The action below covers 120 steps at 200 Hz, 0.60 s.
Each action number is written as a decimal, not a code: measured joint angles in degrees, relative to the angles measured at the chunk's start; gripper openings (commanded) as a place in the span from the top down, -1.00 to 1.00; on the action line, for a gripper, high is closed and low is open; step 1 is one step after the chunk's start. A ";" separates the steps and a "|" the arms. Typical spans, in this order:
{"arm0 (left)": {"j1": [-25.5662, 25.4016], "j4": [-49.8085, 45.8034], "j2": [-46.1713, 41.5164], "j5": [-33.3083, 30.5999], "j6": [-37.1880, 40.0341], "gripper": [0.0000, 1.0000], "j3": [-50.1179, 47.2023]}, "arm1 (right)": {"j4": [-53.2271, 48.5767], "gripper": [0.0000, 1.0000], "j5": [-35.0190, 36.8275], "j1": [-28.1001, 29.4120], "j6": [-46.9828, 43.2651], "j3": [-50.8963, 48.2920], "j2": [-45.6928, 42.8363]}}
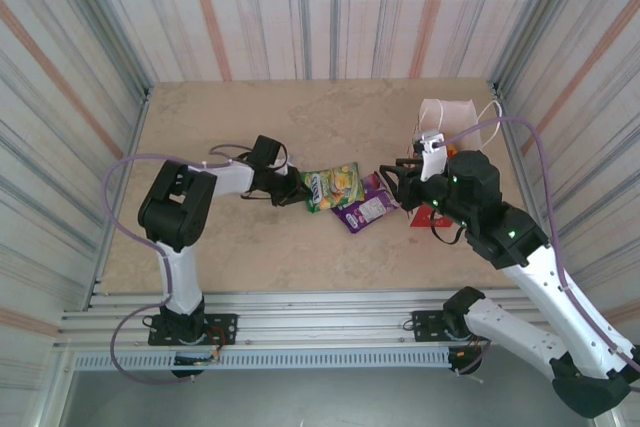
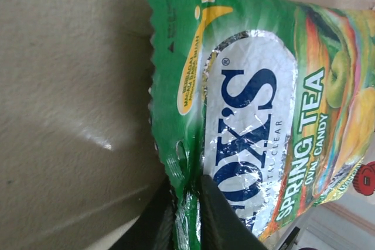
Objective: Place the snacks into the paper bag
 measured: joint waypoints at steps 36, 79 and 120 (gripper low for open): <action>-0.28 -2.34 -0.13 -0.57 1.03 1.00 1.42 | 0.04 0.11 0.00 0.00 -0.28 0.00 -0.22; -0.35 -15.02 -5.25 -3.93 10.47 1.00 7.30 | 0.81 0.09 -0.17 0.00 -1.73 0.00 0.13; -0.70 -29.55 -13.29 -7.56 25.49 1.00 17.44 | 1.27 0.07 -1.84 0.00 -4.61 0.13 2.80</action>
